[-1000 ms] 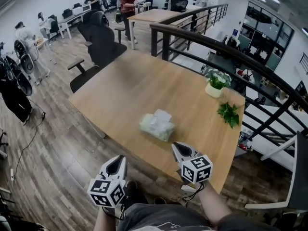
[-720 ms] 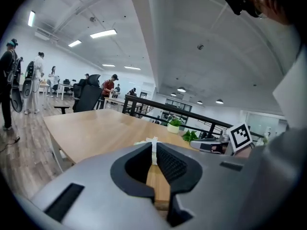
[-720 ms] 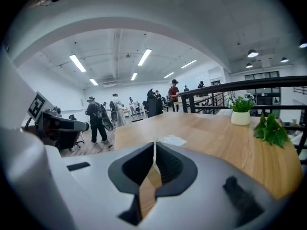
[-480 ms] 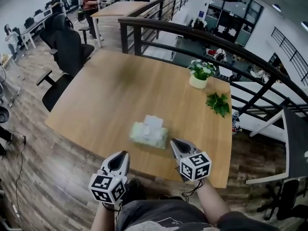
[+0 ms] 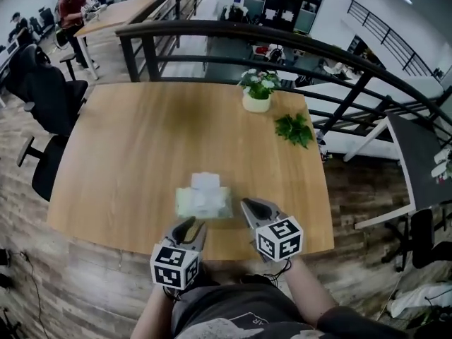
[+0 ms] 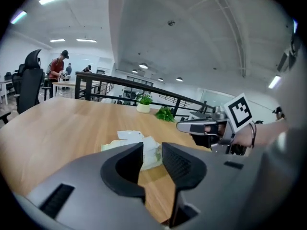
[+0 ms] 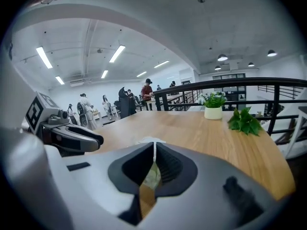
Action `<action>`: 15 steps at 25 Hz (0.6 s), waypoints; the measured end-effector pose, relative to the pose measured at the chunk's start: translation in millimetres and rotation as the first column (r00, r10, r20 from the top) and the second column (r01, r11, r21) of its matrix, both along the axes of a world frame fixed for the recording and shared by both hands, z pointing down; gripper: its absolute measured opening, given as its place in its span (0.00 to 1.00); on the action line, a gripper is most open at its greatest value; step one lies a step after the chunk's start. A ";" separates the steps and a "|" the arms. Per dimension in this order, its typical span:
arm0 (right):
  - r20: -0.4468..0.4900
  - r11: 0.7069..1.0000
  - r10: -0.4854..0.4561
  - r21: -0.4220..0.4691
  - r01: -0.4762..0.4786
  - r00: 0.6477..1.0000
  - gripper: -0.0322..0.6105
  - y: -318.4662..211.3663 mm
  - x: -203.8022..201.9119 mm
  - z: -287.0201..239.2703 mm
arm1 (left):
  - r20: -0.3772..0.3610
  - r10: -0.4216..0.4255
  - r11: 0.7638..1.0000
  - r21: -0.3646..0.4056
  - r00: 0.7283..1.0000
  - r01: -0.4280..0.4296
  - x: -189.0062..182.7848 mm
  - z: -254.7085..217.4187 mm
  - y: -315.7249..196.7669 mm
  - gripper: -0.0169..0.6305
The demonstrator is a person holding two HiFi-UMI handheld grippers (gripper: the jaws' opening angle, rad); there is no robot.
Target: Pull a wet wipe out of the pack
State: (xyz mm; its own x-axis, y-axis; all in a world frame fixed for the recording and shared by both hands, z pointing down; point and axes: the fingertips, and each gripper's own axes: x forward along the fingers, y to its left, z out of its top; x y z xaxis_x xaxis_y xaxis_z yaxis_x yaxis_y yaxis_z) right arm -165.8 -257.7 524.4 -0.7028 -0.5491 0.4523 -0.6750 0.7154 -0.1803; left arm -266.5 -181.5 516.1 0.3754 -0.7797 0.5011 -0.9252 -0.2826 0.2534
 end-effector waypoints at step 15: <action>-0.037 0.983 0.182 -0.017 -0.183 0.983 0.09 2.6 7.3 12.1 | 0.211 0.092 0.995 -0.044 0.973 -0.084 -6.3 51.0 -63.9 0.30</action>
